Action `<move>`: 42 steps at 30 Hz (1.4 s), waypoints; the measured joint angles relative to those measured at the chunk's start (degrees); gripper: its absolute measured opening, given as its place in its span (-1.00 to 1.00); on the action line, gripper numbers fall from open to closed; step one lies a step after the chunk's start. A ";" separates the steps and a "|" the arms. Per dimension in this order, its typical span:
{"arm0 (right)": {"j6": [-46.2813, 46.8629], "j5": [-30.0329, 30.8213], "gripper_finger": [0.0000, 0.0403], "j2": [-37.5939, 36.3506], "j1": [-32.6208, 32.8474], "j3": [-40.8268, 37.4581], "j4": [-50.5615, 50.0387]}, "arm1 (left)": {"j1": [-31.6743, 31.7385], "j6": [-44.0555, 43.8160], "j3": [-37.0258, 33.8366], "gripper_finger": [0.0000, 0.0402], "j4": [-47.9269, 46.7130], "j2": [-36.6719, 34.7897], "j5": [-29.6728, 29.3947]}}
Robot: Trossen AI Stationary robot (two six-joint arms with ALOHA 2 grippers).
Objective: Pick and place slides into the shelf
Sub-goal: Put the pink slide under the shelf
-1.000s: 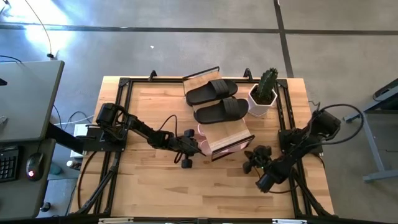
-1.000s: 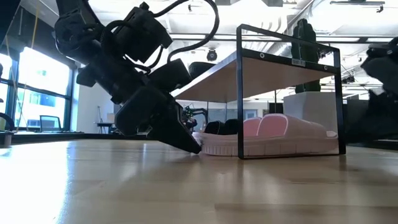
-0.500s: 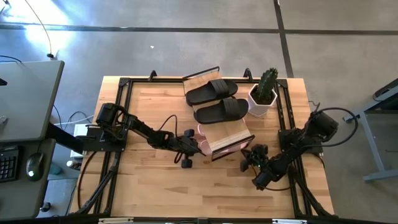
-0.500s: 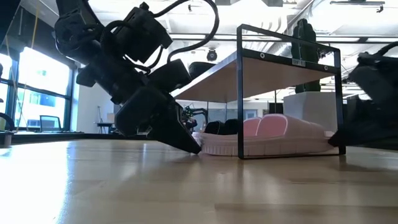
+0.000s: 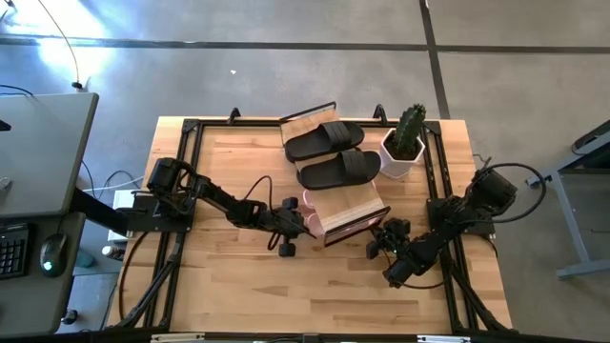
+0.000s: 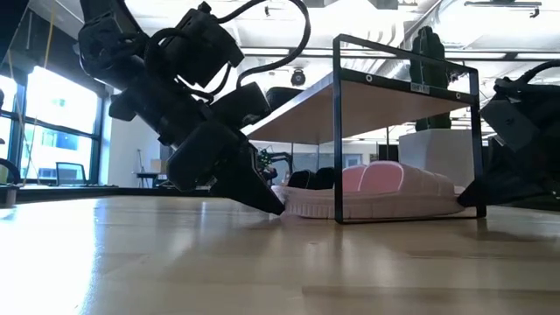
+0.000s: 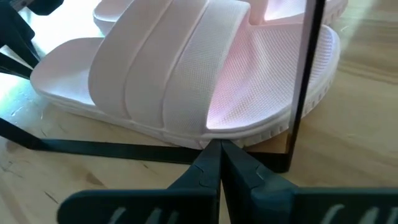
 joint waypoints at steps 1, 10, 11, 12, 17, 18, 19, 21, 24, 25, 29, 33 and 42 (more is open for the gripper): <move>-0.11 0.10 -1.00 0.00 0.02 0.00 0.05 | 0.00 -0.02 0.02 -1.00 -0.04 0.00 -0.01; 8.08 -2.19 -1.00 -0.20 5.01 0.20 -4.64 | 0.02 -0.02 0.13 -1.00 0.05 0.00 -0.17; 9.70 -2.32 -1.00 -0.20 5.70 0.58 -6.96 | 0.02 -0.02 0.13 -1.00 0.05 0.00 -0.17; 11.59 -2.54 -1.00 -0.20 6.28 1.24 -9.87 | 0.02 -0.02 0.13 -1.00 0.05 0.00 -0.15; 19.19 -4.64 -1.00 -0.20 7.50 4.92 -24.92 | 0.02 -0.03 0.13 -1.00 0.05 0.00 -0.15; 19.38 -4.77 -1.00 -0.20 7.36 5.10 -25.78 | 0.02 -0.04 0.13 -1.00 0.05 0.00 -0.14; 19.39 -4.78 -1.00 -0.20 7.10 5.11 -25.81 | 0.02 -0.04 0.13 -1.00 0.06 0.00 -0.13; 19.30 -4.84 -1.00 -0.20 6.45 5.11 -25.75 | 0.02 -0.03 0.13 -1.00 0.08 0.00 -0.12; 18.34 -4.54 -1.00 -0.20 5.61 5.11 -25.71 | 0.02 -0.04 0.13 -1.00 0.09 0.00 -0.07; 18.01 -4.52 -1.00 -0.20 5.38 5.11 -25.73 | 0.02 -0.04 0.13 -1.00 0.12 0.00 -0.05; 17.38 -4.20 -1.00 -0.20 4.76 5.11 -25.53 | 0.00 -0.04 0.13 -1.00 0.63 0.00 0.07; 16.87 -4.16 -1.00 -0.20 4.74 5.11 -25.05 | -0.02 -0.06 0.13 -1.00 2.42 0.00 1.30; 16.76 -4.16 -1.00 -0.20 4.74 5.11 -24.86 | 0.02 -0.06 0.13 -1.00 2.67 0.00 1.33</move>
